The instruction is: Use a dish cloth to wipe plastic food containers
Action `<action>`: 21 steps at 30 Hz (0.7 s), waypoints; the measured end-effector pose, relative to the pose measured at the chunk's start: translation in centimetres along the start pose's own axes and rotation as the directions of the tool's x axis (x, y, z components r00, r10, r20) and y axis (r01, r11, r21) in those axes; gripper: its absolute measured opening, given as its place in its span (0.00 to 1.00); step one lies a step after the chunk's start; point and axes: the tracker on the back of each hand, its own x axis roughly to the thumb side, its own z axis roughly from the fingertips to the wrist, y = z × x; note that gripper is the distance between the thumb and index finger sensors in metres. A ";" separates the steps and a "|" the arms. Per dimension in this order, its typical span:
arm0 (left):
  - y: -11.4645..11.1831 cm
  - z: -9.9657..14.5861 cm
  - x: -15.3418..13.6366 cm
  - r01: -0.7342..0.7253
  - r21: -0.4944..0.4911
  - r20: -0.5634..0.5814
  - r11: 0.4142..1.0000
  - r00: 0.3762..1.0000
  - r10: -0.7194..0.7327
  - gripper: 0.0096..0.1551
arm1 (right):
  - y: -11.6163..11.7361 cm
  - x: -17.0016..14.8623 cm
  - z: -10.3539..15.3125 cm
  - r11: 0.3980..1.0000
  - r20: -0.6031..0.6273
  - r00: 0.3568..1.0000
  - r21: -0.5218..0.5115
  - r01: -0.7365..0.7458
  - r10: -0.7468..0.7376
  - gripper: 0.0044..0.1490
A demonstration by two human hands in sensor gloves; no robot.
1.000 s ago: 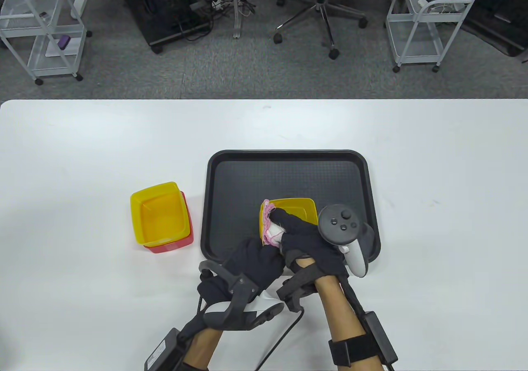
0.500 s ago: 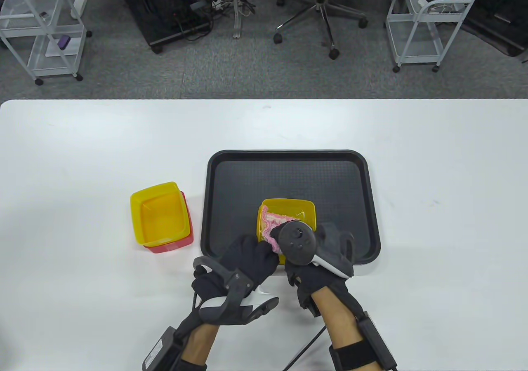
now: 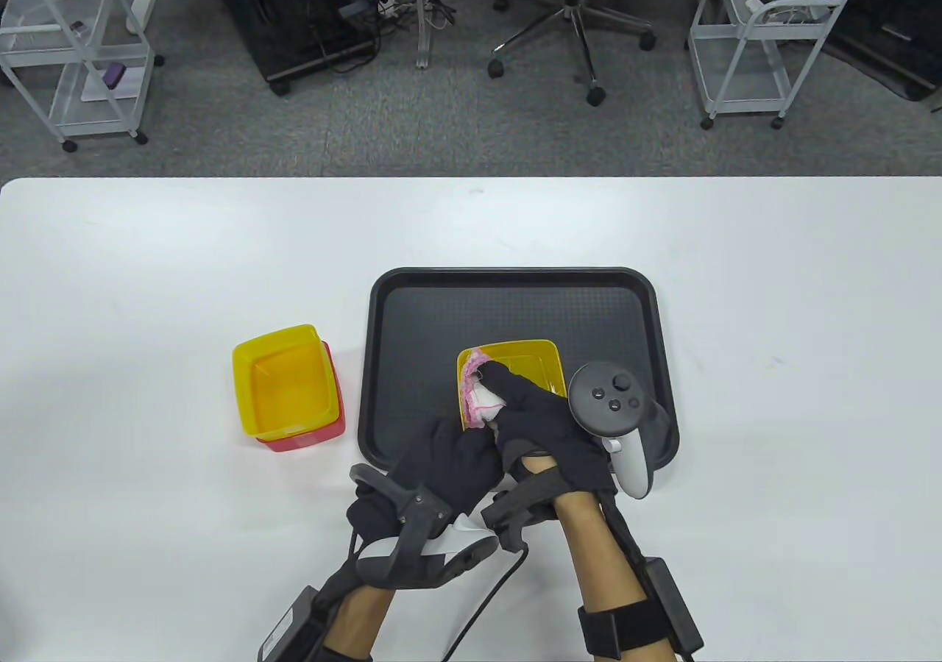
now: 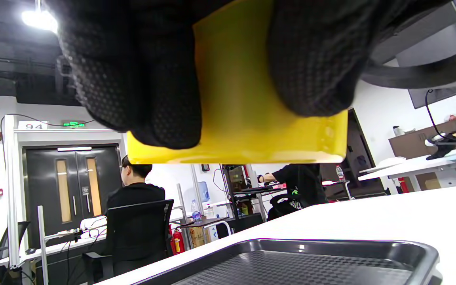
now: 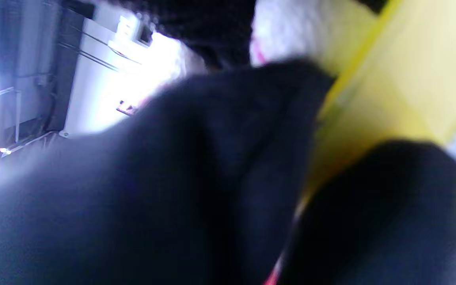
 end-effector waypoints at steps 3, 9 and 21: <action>-0.2 0.2 -0.9 0.008 -0.011 -0.015 1.000 1.000 -0.008 0.18 | 0.1 -0.1 -0.1 0.989 0.040 0.993 0.089 -0.116 0.113 0.28; -1.1 0.2 -1.0 0.044 -0.073 0.008 0.996 0.999 -0.043 0.18 | 1.5 0.9 0.2 0.747 0.200 0.740 0.055 -0.663 0.642 0.27; -1.2 -0.6 -0.4 -0.050 -0.124 0.024 0.991 0.998 0.053 0.18 | 2.6 0.3 0.0 0.211 0.326 0.095 -0.341 -0.916 0.941 0.25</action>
